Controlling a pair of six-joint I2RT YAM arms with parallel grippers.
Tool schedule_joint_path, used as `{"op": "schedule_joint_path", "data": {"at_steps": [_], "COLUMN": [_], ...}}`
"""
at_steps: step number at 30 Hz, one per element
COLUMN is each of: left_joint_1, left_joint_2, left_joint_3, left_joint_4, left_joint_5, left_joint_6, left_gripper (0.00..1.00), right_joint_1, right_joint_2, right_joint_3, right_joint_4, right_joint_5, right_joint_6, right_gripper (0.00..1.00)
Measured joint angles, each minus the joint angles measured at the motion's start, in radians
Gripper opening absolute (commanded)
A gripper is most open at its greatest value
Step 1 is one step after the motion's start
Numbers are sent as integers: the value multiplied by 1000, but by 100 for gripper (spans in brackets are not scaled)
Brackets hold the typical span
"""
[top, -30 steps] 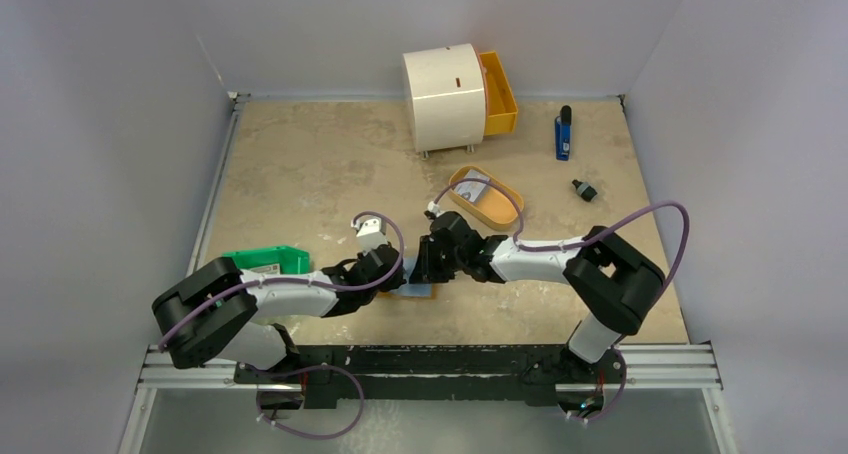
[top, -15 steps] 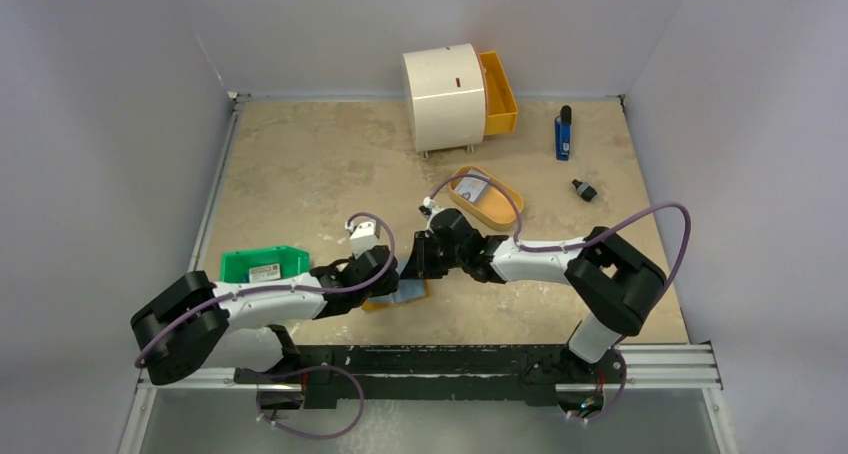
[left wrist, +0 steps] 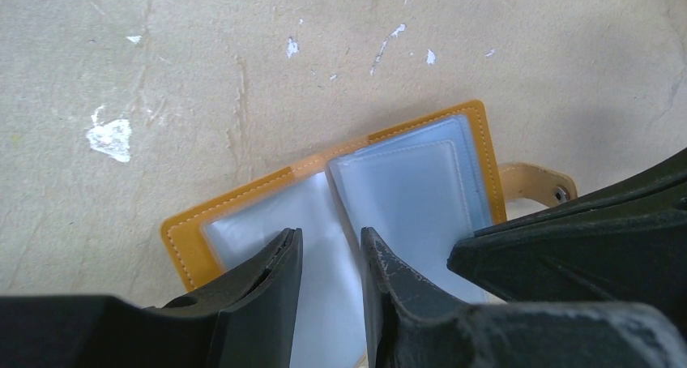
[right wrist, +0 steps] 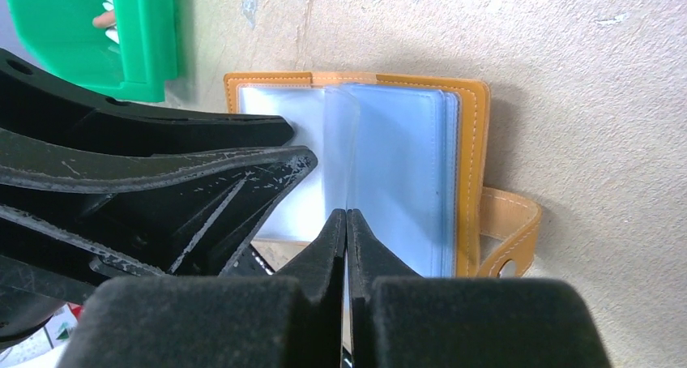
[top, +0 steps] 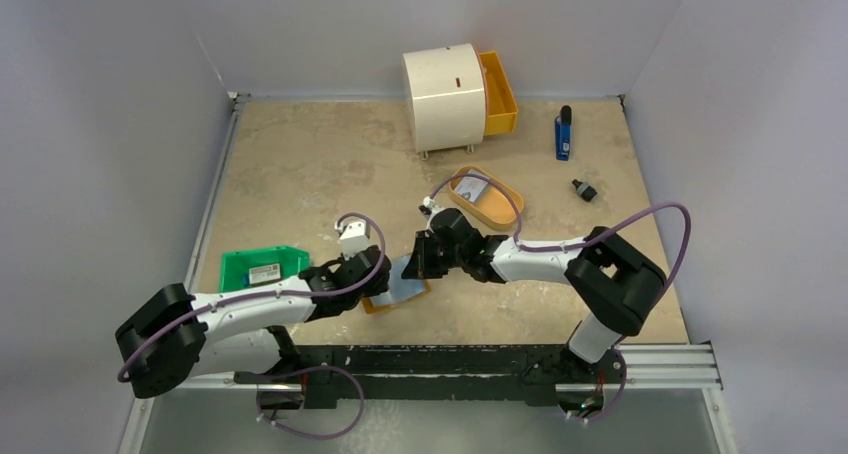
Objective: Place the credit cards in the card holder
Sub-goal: Adjust the card holder at the center of the board.
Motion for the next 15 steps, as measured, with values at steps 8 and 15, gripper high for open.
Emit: {"op": "schedule_joint_path", "data": {"at_steps": [8,15], "left_joint_1": [0,0], "left_joint_2": [-14,2], "left_joint_3": [0,0], "left_joint_4": [-49,-61], "left_joint_5": [-33,-70], "left_joint_6": [-1,-6], "left_gripper": [29,16], "right_joint_1": [4,36], "right_joint_2": [0,47], "right_joint_3": [10,86], "right_joint_4": [14,17], "right_joint_5": [-39,-106], "right_joint_6": [-13,-50], "right_gripper": [0,0]}}
